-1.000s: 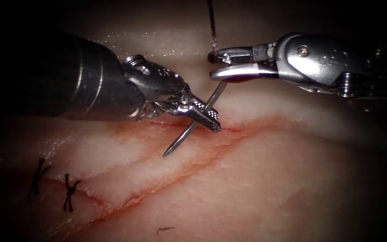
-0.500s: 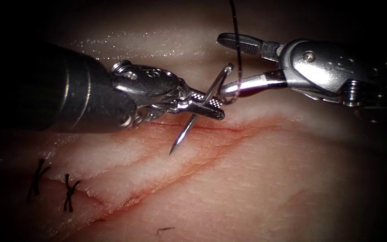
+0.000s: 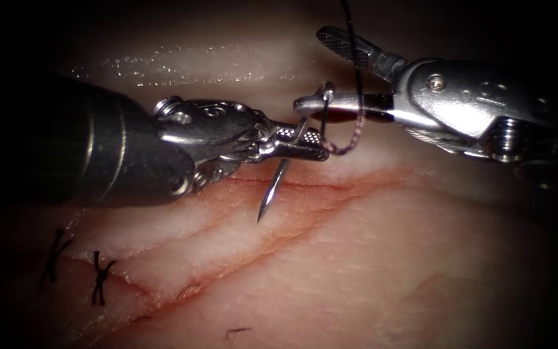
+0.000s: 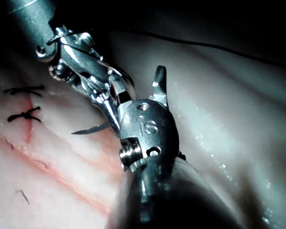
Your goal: Wound Closure
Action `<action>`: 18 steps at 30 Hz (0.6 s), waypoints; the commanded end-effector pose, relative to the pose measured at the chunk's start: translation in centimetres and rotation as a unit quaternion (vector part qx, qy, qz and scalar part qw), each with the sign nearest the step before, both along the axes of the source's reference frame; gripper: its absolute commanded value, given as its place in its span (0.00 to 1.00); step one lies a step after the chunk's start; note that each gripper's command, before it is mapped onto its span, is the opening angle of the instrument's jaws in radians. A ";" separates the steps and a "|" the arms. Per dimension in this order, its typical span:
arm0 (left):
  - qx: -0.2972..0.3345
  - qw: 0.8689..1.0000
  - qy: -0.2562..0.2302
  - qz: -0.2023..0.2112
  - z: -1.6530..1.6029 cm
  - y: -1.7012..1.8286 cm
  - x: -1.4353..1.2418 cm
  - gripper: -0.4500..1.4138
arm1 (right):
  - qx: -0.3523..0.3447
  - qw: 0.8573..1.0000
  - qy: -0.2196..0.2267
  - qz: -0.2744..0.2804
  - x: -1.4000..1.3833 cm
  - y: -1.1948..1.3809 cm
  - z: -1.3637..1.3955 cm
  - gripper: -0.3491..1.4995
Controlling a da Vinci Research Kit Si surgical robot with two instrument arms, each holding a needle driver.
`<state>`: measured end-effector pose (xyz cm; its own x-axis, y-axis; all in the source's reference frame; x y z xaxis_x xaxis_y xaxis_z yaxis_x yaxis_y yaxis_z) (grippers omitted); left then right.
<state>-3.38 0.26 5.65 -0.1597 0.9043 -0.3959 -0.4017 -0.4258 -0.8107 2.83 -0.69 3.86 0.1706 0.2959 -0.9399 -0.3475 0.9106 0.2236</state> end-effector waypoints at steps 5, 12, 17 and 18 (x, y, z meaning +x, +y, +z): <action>-0.006 1.000 0.002 -0.025 0.03 0.05 -0.04 0.00 | -0.024 1.000 -0.008 0.003 0.16 -0.09 0.09 0.86; -0.007 1.000 0.003 -0.028 0.01 0.04 -0.04 0.00 | -0.043 0.999 -0.002 0.003 0.24 -0.12 0.12 0.86; -0.003 1.000 -0.003 -0.019 0.00 0.01 -0.06 0.00 | -0.058 0.998 0.001 -0.003 0.27 -0.12 0.12 0.85; -0.001 1.000 -0.006 -0.015 -0.01 0.00 -0.07 0.00 | -0.062 0.998 0.004 -0.001 0.26 -0.12 0.12 0.84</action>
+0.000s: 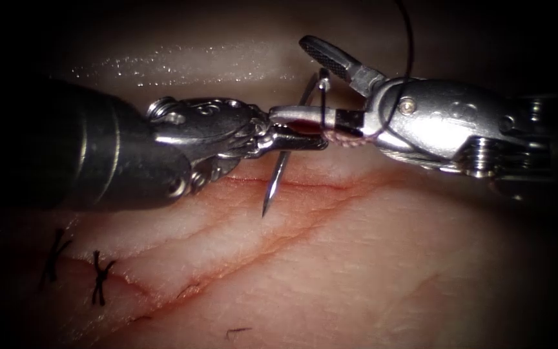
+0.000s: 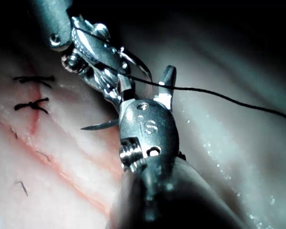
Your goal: Wound Closure
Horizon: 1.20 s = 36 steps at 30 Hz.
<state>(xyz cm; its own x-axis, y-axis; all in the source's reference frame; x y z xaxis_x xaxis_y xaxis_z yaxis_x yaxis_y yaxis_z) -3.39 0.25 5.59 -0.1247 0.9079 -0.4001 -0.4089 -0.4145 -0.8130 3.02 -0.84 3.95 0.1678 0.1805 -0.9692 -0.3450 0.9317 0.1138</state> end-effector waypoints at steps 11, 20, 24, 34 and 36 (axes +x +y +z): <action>0.001 1.000 -0.018 0.009 0.04 -0.01 -0.04 0.00 | -0.021 0.999 0.022 -0.010 0.04 0.04 -0.01 0.78; 0.002 1.000 -0.024 0.015 0.03 -0.03 -0.05 0.00 | -0.058 0.997 0.008 -0.057 -0.02 -0.01 -0.01 0.00; 0.005 1.000 -0.026 0.016 0.03 -0.02 -0.04 0.41 | -0.059 0.996 -0.010 -0.071 -0.02 -0.05 0.15 0.00; -0.012 0.999 0.015 0.030 0.07 -0.06 0.17 0.90 | -0.074 0.992 -0.003 -0.098 -0.05 -0.01 0.58 0.00; -0.025 0.997 0.050 0.056 0.10 -0.16 0.31 0.90 | -0.078 0.991 0.005 -0.111 -0.05 0.03 0.68 0.00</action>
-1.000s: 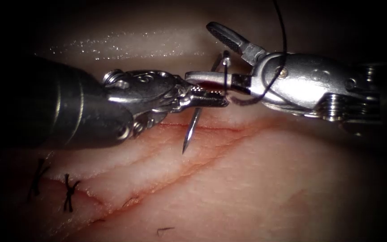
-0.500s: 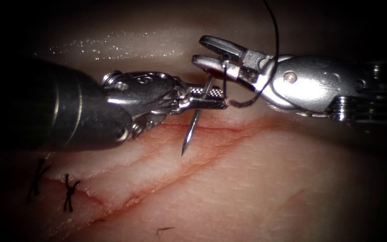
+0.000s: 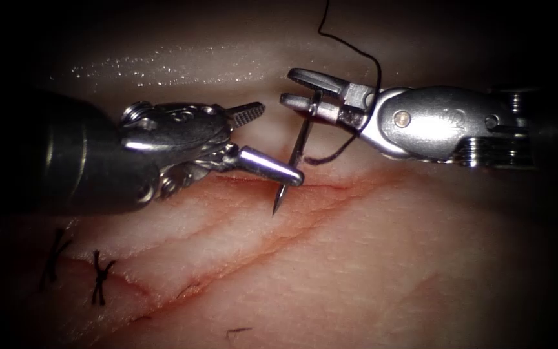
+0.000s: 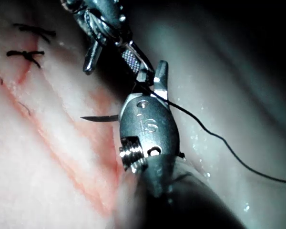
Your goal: Wound Closure
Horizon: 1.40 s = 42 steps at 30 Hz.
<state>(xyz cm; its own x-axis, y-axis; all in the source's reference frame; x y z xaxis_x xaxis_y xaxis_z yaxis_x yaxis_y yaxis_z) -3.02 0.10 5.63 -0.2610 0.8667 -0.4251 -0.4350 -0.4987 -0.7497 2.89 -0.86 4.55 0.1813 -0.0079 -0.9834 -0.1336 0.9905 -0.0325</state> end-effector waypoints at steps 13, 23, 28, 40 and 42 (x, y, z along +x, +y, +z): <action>-0.008 0.992 0.092 0.091 0.80 -0.71 0.27 0.64 | -0.077 0.994 -0.017 -0.071 0.46 -0.06 0.69 0.00; -0.033 0.982 0.133 0.130 1.24 -0.79 0.29 0.27 | -0.131 0.986 -0.028 -0.102 0.66 0.00 1.13 0.00; -0.032 0.981 0.135 0.139 1.36 -0.84 0.26 0.23 | -0.143 0.984 -0.024 -0.100 0.66 0.13 1.19 0.00; -0.038 0.976 0.144 0.158 1.65 -0.79 0.21 0.22 | -0.190 0.978 -0.037 -0.077 0.75 0.13 1.36 0.00; -0.038 0.976 0.145 0.159 1.66 -0.79 0.21 0.22 | -0.192 0.978 -0.038 -0.078 0.76 0.11 1.39 0.00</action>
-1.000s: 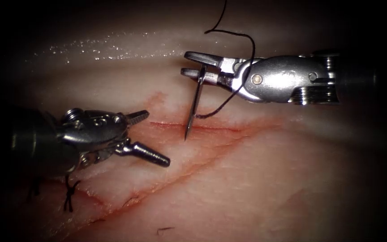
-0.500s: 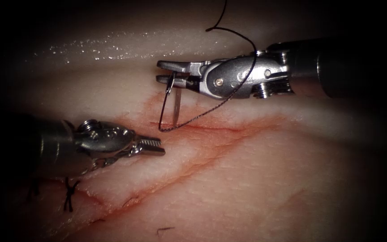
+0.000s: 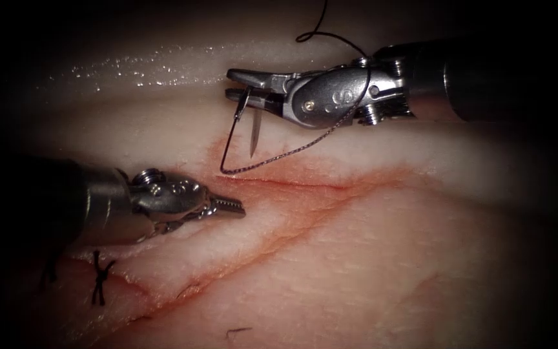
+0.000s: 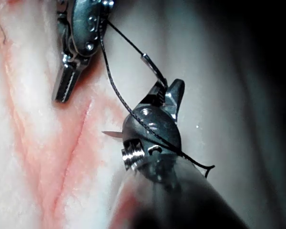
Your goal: Wound Closure
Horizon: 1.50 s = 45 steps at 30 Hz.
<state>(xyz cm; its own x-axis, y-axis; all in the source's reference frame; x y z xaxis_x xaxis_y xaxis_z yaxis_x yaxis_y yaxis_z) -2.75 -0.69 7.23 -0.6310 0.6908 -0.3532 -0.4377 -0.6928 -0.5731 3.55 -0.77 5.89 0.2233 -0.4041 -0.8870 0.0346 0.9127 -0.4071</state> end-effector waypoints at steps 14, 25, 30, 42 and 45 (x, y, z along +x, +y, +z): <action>0.001 1.000 0.000 0.001 0.12 0.07 -0.08 0.21 | -0.025 1.000 -0.002 0.000 0.12 0.00 0.15 0.00; 0.008 1.000 -0.004 0.005 -0.04 0.06 -0.01 0.22 | -0.077 0.997 -0.021 -0.010 0.15 -0.10 0.30 0.00; 0.015 1.000 -0.009 0.008 -0.27 0.03 0.24 0.22 | -0.100 0.994 -0.045 -0.029 0.20 -0.43 0.61 0.00; 0.018 1.000 -0.004 0.008 -0.27 0.01 0.49 0.19 | -0.048 0.997 -0.042 -0.052 0.23 -0.92 0.96 0.00; 0.018 1.000 -0.004 0.008 -0.27 0.01 0.49 0.19 | -0.028 0.997 -0.040 -0.053 0.21 -1.00 1.00 0.00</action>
<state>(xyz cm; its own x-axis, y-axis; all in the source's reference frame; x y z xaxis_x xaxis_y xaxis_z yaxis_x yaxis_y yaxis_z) -2.20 -0.66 6.89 -0.6388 0.6934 -0.3335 -0.4224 -0.6783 -0.6013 3.67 -1.80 6.86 0.2438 -0.4653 -0.8509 0.1664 0.8844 -0.4360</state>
